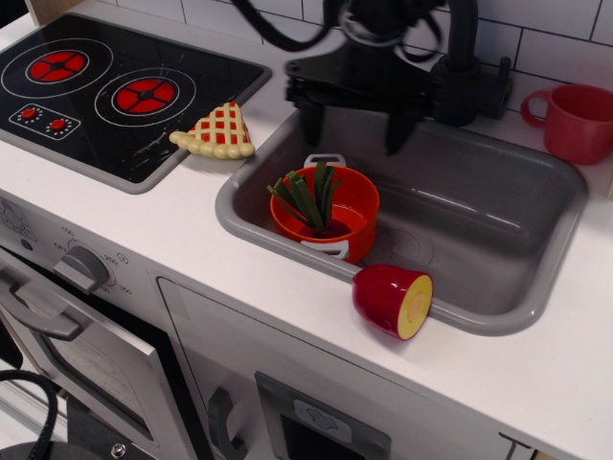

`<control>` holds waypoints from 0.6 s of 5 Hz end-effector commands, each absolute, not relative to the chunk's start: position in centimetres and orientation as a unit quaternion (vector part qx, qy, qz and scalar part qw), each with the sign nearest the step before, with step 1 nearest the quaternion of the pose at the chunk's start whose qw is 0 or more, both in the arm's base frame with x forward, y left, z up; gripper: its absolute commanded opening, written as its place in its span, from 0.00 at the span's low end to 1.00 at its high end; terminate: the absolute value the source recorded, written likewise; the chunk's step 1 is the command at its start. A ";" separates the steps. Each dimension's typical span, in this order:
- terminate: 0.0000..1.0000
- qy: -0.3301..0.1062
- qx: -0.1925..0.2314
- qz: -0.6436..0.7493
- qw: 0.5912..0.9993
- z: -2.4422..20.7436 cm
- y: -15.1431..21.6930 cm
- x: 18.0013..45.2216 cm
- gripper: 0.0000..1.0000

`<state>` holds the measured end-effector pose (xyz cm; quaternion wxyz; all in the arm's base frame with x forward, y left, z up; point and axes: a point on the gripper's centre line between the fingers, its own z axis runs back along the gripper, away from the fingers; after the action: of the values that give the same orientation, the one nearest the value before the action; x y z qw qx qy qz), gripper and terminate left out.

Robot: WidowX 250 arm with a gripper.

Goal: Take beet from pot sink

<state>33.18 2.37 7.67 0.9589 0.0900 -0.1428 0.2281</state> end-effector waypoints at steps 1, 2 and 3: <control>0.00 -0.108 0.109 0.187 0.970 7.2 5.0 31.7 1.00; 0.00 -0.088 0.100 0.174 0.976 5.9 5.0 31.0 1.00; 0.00 -0.068 0.098 0.175 0.977 5.0 4.5 30.7 1.00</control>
<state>30.08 4.32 3.79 0.9779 0.1005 -0.0469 0.1772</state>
